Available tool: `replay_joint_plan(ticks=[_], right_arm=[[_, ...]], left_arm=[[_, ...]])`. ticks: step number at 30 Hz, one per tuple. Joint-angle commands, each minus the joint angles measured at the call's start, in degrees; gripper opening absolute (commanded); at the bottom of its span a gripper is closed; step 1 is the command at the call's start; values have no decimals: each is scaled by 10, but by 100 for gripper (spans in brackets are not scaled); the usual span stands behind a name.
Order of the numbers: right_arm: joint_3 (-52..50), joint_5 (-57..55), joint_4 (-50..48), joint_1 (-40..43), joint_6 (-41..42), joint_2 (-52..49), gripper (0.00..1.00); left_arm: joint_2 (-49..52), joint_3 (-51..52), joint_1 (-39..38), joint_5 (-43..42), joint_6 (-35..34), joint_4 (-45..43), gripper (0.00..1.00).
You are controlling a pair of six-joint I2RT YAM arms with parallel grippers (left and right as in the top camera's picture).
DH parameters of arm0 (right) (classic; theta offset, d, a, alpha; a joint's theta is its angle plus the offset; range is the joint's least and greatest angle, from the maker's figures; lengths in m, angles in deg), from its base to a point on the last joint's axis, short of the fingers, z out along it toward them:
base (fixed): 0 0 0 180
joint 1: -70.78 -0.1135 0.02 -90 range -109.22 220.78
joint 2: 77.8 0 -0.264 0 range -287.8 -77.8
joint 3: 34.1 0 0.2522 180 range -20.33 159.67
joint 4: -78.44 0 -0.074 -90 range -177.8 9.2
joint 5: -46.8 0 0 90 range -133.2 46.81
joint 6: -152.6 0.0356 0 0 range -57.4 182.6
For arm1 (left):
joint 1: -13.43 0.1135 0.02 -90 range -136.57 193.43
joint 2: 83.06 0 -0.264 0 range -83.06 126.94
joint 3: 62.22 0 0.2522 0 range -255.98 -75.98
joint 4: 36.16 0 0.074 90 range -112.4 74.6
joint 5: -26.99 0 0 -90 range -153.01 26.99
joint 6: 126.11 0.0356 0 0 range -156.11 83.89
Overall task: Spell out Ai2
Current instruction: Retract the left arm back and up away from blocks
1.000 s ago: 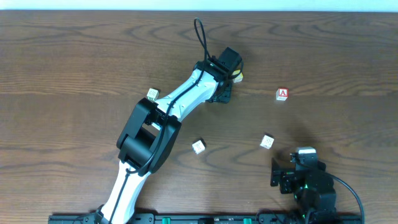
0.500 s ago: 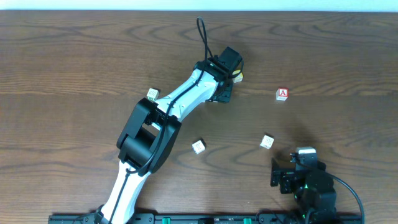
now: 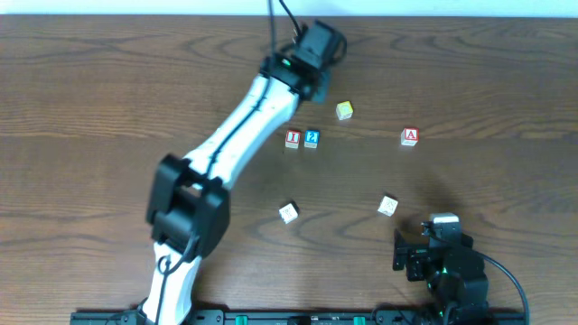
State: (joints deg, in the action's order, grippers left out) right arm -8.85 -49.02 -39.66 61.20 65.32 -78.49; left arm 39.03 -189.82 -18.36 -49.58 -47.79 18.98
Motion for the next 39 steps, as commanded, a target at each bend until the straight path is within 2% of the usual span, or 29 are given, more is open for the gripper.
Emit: replay_joint_plan(ticks=[1,11,21,22,25,27,30,39], right_arm=[[-7,0,1,4,-7,4,99],[-7,1,1,4,-7,4,99],[-7,-10,-8,4,-14,4,99],[-7,-22,-31,4,-17,4,99],[-7,-25,-183,4,-3,4,99],[-7,-26,-296,4,54,4,99],[-7,-27,-425,4,183,4,99],[-4,-187,-582,13,234,-9,99]], left_arm=[[-32,-16,49,114,16,0,46],[-31,-16,242,-43,23,-56,52],[-27,-16,318,-57,23,-105,60],[-27,-16,319,-59,23,-108,60],[-27,-16,322,-81,23,-116,63],[-27,-16,322,-98,23,-116,63],[-27,-16,321,-117,23,-119,63],[-27,-16,320,-120,46,-110,66]])
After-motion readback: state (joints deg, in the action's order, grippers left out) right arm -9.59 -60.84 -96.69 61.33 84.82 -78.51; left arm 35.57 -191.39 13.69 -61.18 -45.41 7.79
